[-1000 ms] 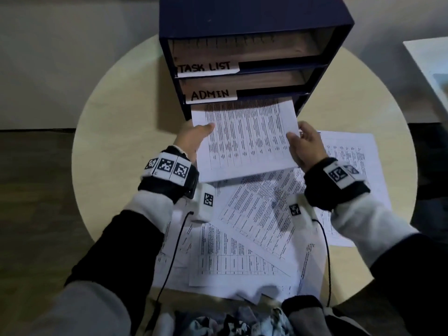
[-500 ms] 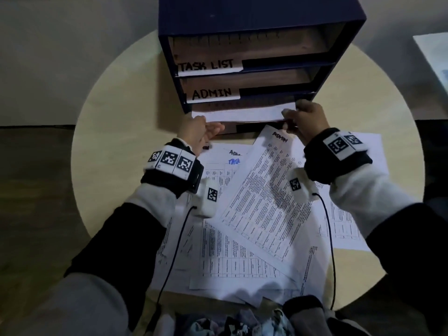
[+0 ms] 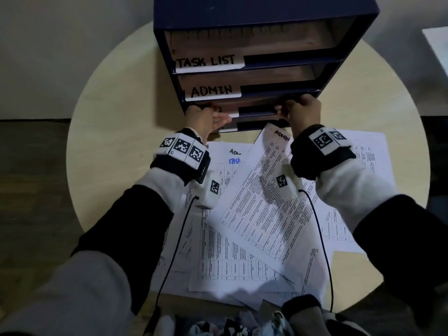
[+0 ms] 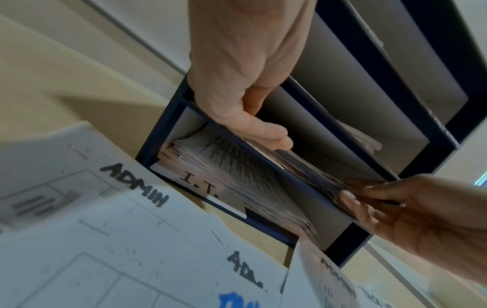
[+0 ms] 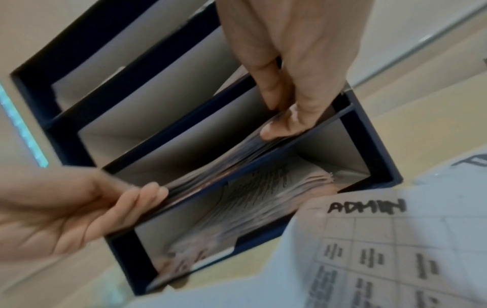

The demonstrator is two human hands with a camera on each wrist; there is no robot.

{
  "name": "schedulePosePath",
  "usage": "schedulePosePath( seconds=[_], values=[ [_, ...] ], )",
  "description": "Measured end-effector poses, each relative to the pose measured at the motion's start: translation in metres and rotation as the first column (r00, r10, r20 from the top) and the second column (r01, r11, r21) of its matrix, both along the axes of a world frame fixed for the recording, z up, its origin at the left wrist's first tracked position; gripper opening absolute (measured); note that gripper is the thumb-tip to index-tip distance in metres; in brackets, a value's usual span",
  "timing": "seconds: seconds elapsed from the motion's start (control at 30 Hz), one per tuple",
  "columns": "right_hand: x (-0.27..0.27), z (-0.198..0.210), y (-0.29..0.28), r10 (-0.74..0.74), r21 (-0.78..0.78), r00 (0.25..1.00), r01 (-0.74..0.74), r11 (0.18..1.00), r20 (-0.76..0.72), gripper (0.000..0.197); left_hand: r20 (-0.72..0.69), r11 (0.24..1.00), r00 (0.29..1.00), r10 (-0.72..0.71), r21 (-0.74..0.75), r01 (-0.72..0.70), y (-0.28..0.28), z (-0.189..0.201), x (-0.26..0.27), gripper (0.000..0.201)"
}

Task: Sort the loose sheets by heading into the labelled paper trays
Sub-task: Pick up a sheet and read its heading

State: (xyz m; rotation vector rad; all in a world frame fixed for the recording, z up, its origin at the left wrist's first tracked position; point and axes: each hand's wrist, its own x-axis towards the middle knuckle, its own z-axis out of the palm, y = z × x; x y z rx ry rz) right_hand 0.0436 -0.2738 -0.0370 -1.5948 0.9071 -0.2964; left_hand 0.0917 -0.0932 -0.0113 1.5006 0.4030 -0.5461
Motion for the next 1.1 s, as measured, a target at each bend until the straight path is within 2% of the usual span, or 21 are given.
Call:
schedulePosePath(
  seconds=[0.1,0.2,0.27,0.37,0.43,0.53,0.67,0.77,0.83,0.9,0.97,1.03,1.1],
  values=[
    [-0.006,0.000,0.004,0.114,-0.181,0.990,-0.128,0.975,-0.083,0.023,-0.020,0.997,0.999,-0.032,0.063,0.034,-0.005,-0.005,0.007,0.034],
    [0.000,0.003,0.004,0.266,-0.308,0.936,-0.330,0.892,-0.232,0.021,-0.076,0.998,0.997,-0.030,0.059,0.034,-0.008,-0.003,0.012,0.036],
    [0.006,0.007,0.000,0.274,-0.318,0.912,-0.368,0.874,-0.304,0.029,-0.085,1.000,0.996,-0.004,-0.009,0.003,-0.009,0.003,0.011,0.036],
    [0.006,0.011,-0.001,0.300,-0.328,0.879,-0.426,0.843,-0.370,0.030,-0.119,0.989,0.992,0.044,-0.136,-0.060,-0.008,0.008,0.010,0.033],
    [0.004,0.011,-0.001,0.320,-0.347,0.874,-0.447,0.825,-0.366,0.028,-0.155,0.971,0.985,0.081,-0.211,-0.113,-0.008,0.008,0.010,0.034],
    [-0.001,0.009,-0.004,0.374,-0.345,0.873,-0.471,0.812,-0.314,0.019,-0.135,0.971,0.986,0.095,-0.206,-0.122,-0.008,0.006,0.008,0.023],
    [-0.024,0.004,-0.016,0.384,-0.336,0.878,-0.467,0.818,-0.285,0.014,-0.006,0.993,0.993,-0.115,-0.024,0.115,-0.004,-0.007,-0.013,0.014],
    [-0.048,-0.001,-0.024,0.353,-0.379,0.847,-0.501,0.778,-0.396,0.016,-0.015,0.969,0.971,-0.240,0.057,0.241,-0.002,-0.017,-0.032,0.018],
    [-0.061,-0.008,-0.030,0.355,-0.361,0.775,-0.579,0.731,-0.523,0.028,-0.054,0.948,0.954,-0.296,0.106,0.300,-0.002,-0.025,-0.044,0.019],
    [-0.068,-0.014,-0.031,0.361,-0.333,0.696,-0.651,0.682,-0.621,0.050,-0.088,0.894,0.920,-0.382,0.218,0.392,-0.002,-0.032,-0.056,0.014],
    [-0.070,-0.016,-0.029,0.348,-0.305,0.623,-0.702,0.644,-0.700,0.069,-0.116,0.833,0.884,-0.453,0.297,0.466,-0.002,-0.035,-0.069,0.022],
    [-0.072,-0.013,-0.021,0.325,-0.273,0.564,-0.729,0.627,-0.759,0.064,-0.144,0.799,0.852,-0.503,0.299,0.522,-0.002,-0.034,-0.081,0.033],
    [-0.073,-0.009,-0.013,0.330,-0.274,0.545,-0.751,0.601,-0.771,0.045,-0.178,0.769,0.823,-0.540,0.294,0.568,-0.001,-0.034,-0.091,0.038]
  ],
)
